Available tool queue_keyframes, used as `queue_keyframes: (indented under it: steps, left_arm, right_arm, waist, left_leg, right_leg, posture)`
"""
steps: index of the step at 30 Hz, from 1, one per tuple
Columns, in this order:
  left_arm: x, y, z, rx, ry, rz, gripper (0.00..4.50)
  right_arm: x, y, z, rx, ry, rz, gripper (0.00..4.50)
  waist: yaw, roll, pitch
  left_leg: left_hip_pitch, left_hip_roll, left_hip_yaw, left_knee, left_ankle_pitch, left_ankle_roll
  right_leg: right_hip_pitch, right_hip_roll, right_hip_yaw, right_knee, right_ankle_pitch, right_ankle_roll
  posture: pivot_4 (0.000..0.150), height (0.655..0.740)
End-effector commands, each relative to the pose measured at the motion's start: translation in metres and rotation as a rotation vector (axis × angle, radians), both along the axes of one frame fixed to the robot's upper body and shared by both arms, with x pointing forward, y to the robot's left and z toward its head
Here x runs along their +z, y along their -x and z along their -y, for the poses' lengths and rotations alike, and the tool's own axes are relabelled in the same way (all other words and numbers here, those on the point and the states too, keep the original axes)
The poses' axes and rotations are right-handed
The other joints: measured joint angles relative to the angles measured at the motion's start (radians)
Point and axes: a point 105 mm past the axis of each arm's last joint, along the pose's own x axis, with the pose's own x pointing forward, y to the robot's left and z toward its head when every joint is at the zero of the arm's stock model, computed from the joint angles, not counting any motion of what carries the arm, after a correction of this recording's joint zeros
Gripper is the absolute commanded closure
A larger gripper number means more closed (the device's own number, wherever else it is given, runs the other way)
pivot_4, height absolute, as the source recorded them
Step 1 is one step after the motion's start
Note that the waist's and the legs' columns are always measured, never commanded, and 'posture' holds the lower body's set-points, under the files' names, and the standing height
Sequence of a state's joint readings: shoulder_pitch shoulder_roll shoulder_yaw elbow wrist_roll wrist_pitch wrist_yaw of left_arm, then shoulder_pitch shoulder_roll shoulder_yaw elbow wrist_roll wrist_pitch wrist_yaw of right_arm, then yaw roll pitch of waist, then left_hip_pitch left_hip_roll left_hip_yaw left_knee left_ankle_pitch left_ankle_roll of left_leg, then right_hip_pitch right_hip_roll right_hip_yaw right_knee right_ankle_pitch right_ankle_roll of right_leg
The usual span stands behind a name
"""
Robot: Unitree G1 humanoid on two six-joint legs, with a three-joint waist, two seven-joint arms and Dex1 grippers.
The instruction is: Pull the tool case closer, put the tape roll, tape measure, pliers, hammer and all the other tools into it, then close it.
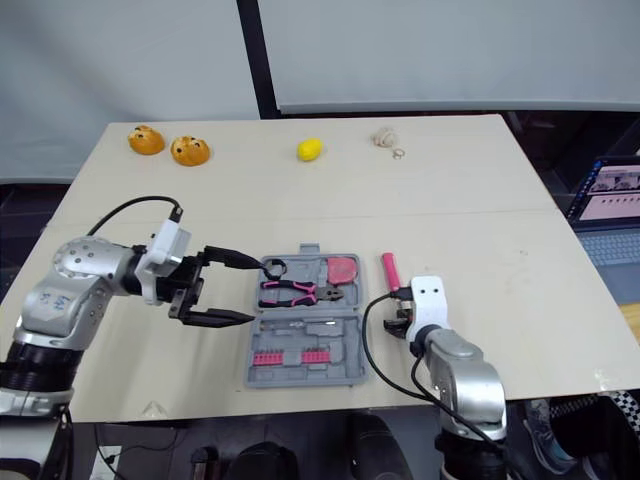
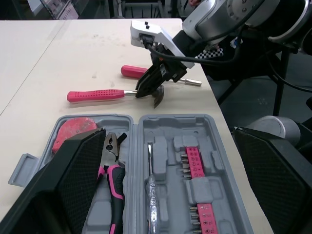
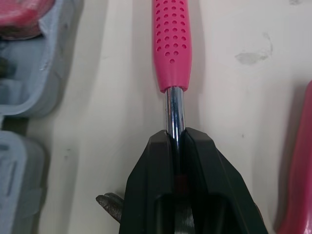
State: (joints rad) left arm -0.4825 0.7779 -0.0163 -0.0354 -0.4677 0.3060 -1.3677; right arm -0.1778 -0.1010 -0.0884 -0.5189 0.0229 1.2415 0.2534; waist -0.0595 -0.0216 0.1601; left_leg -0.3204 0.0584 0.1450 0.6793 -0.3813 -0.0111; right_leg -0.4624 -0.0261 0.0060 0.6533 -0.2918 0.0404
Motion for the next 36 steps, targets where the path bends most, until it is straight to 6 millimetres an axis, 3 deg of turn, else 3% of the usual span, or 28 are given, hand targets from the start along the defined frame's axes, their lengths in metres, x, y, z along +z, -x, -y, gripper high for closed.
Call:
queue_keyframes:
  steps: [1, 6, 11, 13, 18, 23, 31, 36]
  left_arm:
    - [0.005, 0.006, -0.010, -0.010, -0.049, 0.036, 0.00]
    - [-0.004, 0.015, -0.032, -0.009, -0.138, -0.008, 0.00]
    - [-0.026, 0.036, -0.050, -0.078, -0.266, -0.074, 0.00]
    - [-0.032, 0.042, -0.056, -0.096, -0.302, -0.088, 0.00]
    - [-0.049, 0.050, -0.066, -0.124, -0.385, -0.098, 0.00]
    - [-0.060, 0.045, -0.073, -0.107, -0.408, -0.092, 0.00]
    - [-0.067, 0.038, -0.072, -0.083, -0.400, -0.071, 0.00]
    - [-0.068, 0.034, -0.069, -0.072, -0.386, -0.055, 0.00]
  right_arm:
    - [0.051, 0.006, -0.015, 0.174, 0.005, 0.134, 4.43]
    - [0.075, 0.029, -0.039, 0.530, 0.091, 0.111, 4.43]
    - [0.077, 0.071, -0.064, 1.000, 0.236, -0.017, 4.43]
    - [0.076, 0.077, -0.068, 1.085, 0.257, -0.061, 4.43]
    - [0.061, 0.074, -0.087, 1.177, 0.328, -0.140, 4.43]
    - [0.051, 0.068, -0.105, 1.239, 0.395, -0.153, 4.43]
    - [0.058, 0.049, -0.109, 1.273, 0.499, -0.137, 4.43]
    - [0.050, 0.035, -0.106, 1.284, 0.575, -0.138, 4.43]
  waist:
    - [0.000, 0.000, 0.000]
    - [0.000, 0.000, 0.000]
    - [-0.002, 0.001, 0.002]
    - [-0.001, 0.000, 0.002]
    - [0.001, -0.001, 0.002]
    - [0.001, -0.001, 0.002]
    - [0.001, -0.001, 0.003]
    - [0.001, -0.001, 0.002]
  left_leg:
    - [0.000, 0.000, 0.000, 0.000, 0.000, 0.000]
    - [0.000, 0.001, -0.001, -0.001, 0.000, 0.000]
    - [0.000, 0.001, 0.000, -0.002, -0.001, 0.002]
    - [0.000, 0.001, 0.000, -0.004, -0.004, 0.007]
    - [-0.001, 0.001, 0.000, -0.003, -0.004, 0.007]
    - [-0.002, 0.001, 0.001, -0.002, -0.004, 0.006]
    - [-0.004, 0.002, 0.002, 0.001, -0.004, 0.007]
    - [-0.004, 0.002, 0.002, 0.001, -0.004, 0.007]
  right_leg:
    - [0.000, 0.000, 0.000, 0.000, 0.000, 0.000]
    - [0.000, 0.000, -0.001, -0.001, 0.000, 0.000]
    - [0.000, 0.000, -0.001, -0.003, 0.000, 0.000]
    - [0.000, 0.000, -0.002, -0.006, 0.000, 0.000]
    - [0.000, -0.001, -0.003, -0.008, 0.001, 0.001]
    - [-0.001, -0.002, -0.003, -0.009, 0.001, 0.001]
    - [-0.002, -0.003, -0.004, -0.009, 0.001, 0.002]
    - [-0.002, -0.002, -0.004, -0.008, 0.001, 0.001]
  posture:
    - [0.150, 0.7370]
    - [0.150, 0.7370]
    - [0.150, 0.7370]
    - [0.150, 0.7370]
    - [0.150, 0.7370]
    - [0.150, 0.7370]
    - [0.150, 0.7370]
    - [0.150, 0.7370]
